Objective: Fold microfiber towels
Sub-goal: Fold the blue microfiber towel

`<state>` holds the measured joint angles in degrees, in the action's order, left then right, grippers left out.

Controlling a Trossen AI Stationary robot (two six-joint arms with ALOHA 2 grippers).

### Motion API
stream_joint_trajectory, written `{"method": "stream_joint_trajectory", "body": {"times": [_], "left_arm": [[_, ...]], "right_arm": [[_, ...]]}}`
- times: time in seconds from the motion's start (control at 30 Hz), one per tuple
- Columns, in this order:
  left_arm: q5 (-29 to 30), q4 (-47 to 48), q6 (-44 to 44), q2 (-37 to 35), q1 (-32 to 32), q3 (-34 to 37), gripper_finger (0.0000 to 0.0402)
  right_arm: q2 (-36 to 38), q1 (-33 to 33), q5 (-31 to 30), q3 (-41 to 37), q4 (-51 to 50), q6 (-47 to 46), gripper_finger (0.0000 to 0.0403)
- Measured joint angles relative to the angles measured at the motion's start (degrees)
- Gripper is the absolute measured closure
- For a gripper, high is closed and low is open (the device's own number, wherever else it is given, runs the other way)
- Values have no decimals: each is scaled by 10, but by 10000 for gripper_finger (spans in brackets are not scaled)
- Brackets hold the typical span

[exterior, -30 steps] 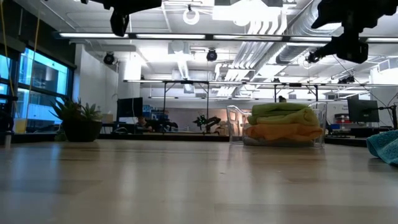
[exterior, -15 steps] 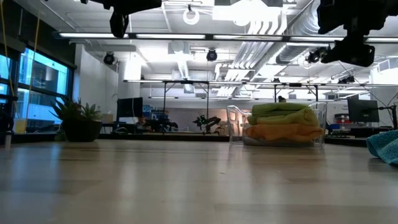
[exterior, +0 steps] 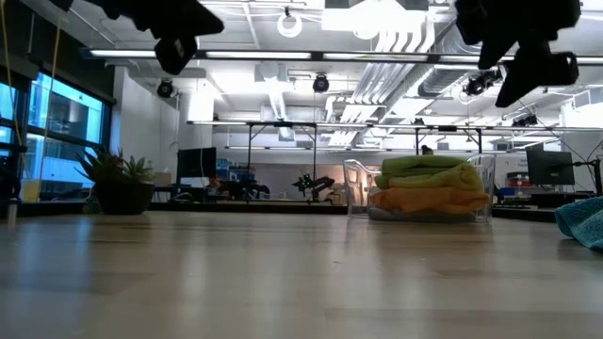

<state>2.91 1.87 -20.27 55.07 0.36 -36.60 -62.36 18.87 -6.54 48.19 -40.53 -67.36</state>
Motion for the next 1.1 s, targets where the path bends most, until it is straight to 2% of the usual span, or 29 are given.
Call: {"method": "stream_joint_trajectory", "body": {"times": [0.17, 0.3, 0.43, 0.53, 0.67, 0.87, 1.1], "left_arm": [[-30, 17, 28, 0, 0, 0, 402], [-43, -2, 53, -5, 0, 4, 401], [-68, -103, 49, -20, 0, 48, 402], [-96, -222, 31, -24, 0, 96, 401], [-115, -307, -7, -25, 0, 149, 401], [-114, -300, -21, -25, 0, 171, 401], [-86, -300, -21, -25, 0, 171, 401]], "right_arm": [[-92, 14, 20, 96, -83, -12, 142], [-151, 35, 55, 153, -106, -35, 142], [-200, 70, 102, 190, -106, -73, 142], [-231, 103, 138, 204, -107, -121, 142], [-265, 155, 170, 208, -116, -209, 142], [-328, 201, 174, 208, -118, -351, 142], [-394, 205, 173, 208, -92, -342, 142]]}}
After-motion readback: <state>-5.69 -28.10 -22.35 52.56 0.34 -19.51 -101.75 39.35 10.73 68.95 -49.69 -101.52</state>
